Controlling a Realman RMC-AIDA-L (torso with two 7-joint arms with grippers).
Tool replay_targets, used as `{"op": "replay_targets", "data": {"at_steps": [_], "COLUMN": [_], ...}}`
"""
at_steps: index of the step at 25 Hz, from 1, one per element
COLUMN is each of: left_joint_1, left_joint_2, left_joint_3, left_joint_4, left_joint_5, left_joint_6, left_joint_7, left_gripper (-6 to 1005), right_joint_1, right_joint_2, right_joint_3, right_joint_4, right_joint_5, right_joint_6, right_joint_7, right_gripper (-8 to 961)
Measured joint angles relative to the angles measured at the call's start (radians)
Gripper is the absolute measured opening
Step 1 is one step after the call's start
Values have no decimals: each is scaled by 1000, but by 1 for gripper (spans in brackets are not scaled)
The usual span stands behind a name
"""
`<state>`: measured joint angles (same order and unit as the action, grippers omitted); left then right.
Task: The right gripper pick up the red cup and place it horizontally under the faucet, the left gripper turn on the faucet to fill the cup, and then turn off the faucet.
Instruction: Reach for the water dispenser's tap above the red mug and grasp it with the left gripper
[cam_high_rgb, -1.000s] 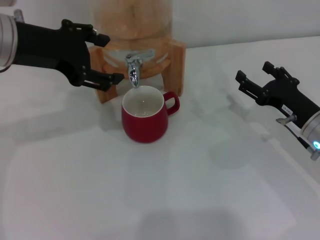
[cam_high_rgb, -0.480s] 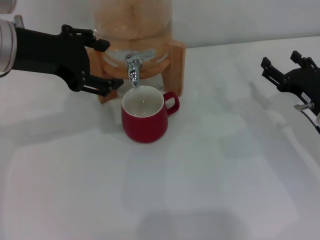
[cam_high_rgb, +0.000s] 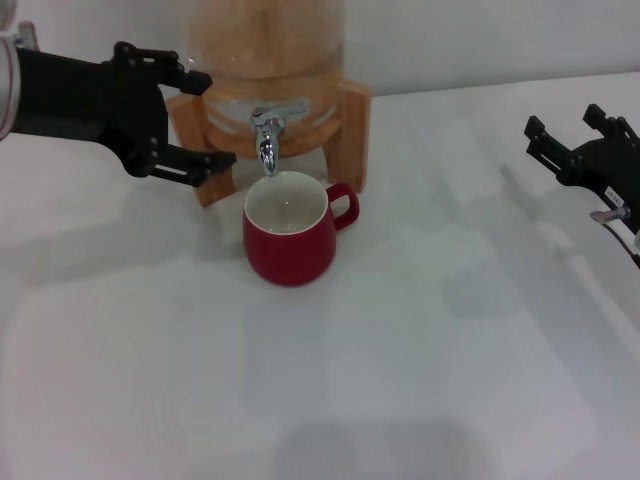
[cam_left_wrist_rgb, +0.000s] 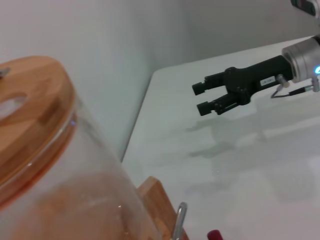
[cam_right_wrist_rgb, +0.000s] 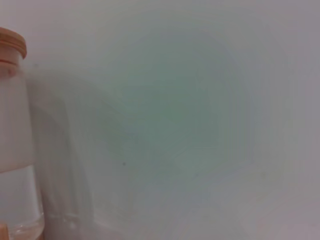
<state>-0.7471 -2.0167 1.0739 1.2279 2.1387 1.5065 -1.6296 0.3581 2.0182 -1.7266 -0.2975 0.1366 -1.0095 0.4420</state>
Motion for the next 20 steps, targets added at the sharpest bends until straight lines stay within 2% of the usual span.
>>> {"op": "replay_targets", "data": {"at_steps": [1,7,12,20], "left_joint_1": [-13,-50,-81,-115], "left_joint_2": [1,12,19,17], "left_joint_3": [-32,-92,-102,-103], "left_joint_4": [-39,-132,-193,-256], "left_joint_5": [0,-1,0,4], "left_joint_6": [-1,-4,-13,-40], "left_joint_7": [32,102,145,189], "left_gripper": [858,858,858,858], "right_joint_1": [1,4,4,4], "right_joint_2": [0,2,2,2], "right_joint_3": [-2,-4,-16,-30], "right_joint_4": [0,0,-1,-2], "right_joint_5": [0,0,0,-1], "right_joint_6": [1,6,19,19], "right_joint_7": [3,7,8,8], "right_gripper": [874,874,874,874]}}
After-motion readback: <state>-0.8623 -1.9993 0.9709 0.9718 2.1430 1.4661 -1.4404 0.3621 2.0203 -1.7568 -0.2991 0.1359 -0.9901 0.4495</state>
